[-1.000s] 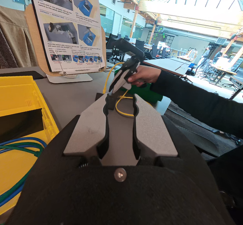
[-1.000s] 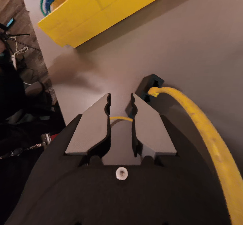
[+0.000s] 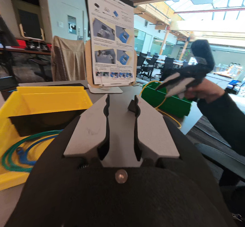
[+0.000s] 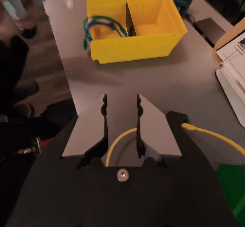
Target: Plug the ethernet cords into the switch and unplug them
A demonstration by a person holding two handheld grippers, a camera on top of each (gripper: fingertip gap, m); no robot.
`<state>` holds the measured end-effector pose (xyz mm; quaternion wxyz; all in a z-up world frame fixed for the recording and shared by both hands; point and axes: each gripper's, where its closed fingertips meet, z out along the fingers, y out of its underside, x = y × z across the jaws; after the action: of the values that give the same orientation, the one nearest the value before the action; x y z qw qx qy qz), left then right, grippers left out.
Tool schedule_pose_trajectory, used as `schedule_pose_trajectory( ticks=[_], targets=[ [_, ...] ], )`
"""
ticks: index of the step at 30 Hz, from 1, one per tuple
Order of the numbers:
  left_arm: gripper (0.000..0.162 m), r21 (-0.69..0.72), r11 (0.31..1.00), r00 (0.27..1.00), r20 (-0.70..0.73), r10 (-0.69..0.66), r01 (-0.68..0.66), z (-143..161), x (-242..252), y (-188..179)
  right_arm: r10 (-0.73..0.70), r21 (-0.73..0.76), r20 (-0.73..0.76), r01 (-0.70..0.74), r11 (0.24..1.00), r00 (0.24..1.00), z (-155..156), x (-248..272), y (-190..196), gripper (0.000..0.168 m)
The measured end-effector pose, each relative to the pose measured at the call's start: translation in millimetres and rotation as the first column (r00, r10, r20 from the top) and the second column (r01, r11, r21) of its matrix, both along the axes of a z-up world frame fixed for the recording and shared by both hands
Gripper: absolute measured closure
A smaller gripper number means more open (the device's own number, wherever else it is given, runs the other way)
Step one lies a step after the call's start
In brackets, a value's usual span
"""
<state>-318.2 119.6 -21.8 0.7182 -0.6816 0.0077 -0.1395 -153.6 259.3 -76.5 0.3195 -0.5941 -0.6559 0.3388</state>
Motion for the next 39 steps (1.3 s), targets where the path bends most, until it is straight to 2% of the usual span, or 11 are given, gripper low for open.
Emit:
schedule_pose_trajectory(
  ticks=[1, 3, 5, 8, 11, 18, 20, 25, 33, 39],
  targets=[
    [0.123, -0.007, 0.999, 0.999, 0.008, 0.032, -0.032, -0.6, -10.7, -3.2, -0.040, -0.009, -0.066, 0.040, 0.999, 0.997, -3.4, 5.2, -0.7, 0.122],
    [0.114, -0.025, 0.995, 0.995, 0.036, 0.094, -0.093, 0.0, -27.3, -9.0, -0.108, -0.025, -0.171, 0.106, 0.994, 0.979, -14.7, 17.8, -0.8, 0.127],
    [0.109, 0.003, 0.993, 0.992, 0.033, 0.120, -0.120, 6.9, -29.8, -13.8, -0.129, -0.092, -0.234, 0.111, 0.990, 0.964, -24.6, 28.1, -6.5, 0.124],
    [0.099, 0.007, 0.983, 0.982, -0.051, 0.182, -0.181, 5.8, -31.5, -10.8, -0.111, -0.169, -0.291, 0.064, 0.984, 0.950, -24.7, 40.1, -12.5, 0.124],
    [0.098, -0.058, 0.969, 0.963, -0.141, 0.230, -0.239, -9.6, -35.9, -1.3, -0.136, -0.190, -0.327, 0.076, 0.979, 0.935, -11.9, 54.9, -6.9, 0.115],
    [0.099, -0.076, 0.978, 0.970, -0.161, 0.180, -0.194, -15.2, -17.1, 16.7, -0.087, -0.118, -0.423, 0.041, 0.992, 0.902, 15.3, 78.2, -9.2, 0.113],
    [0.108, -0.062, 0.975, 0.969, -0.142, 0.202, -0.213, -12.2, -18.8, 18.1, -0.078, -0.096, -0.460, 0.038, 0.995, 0.884, 24.0, 80.0, -9.1, 0.109],
    [0.105, -0.060, 0.983, 0.980, -0.105, 0.168, -0.174, -11.6, -12.6, 24.9, -0.089, -0.044, -0.498, 0.078, 0.996, 0.863, 31.5, 84.0, -1.9, 0.098],
    [0.107, -0.055, 0.987, 0.978, -0.152, 0.142, -0.152, -7.7, 0.3, 19.0, -0.103, -0.071, -0.519, 0.078, 0.994, 0.848, 38.7, 93.7, -5.3, 0.098],
    [0.101, -0.094, 0.986, 0.972, -0.203, 0.118, -0.139, -11.6, 8.0, 15.2, -0.117, -0.102, -0.537, 0.074, 0.992, 0.836, 47.5, 107.6, -10.5, 0.100]
  ],
)
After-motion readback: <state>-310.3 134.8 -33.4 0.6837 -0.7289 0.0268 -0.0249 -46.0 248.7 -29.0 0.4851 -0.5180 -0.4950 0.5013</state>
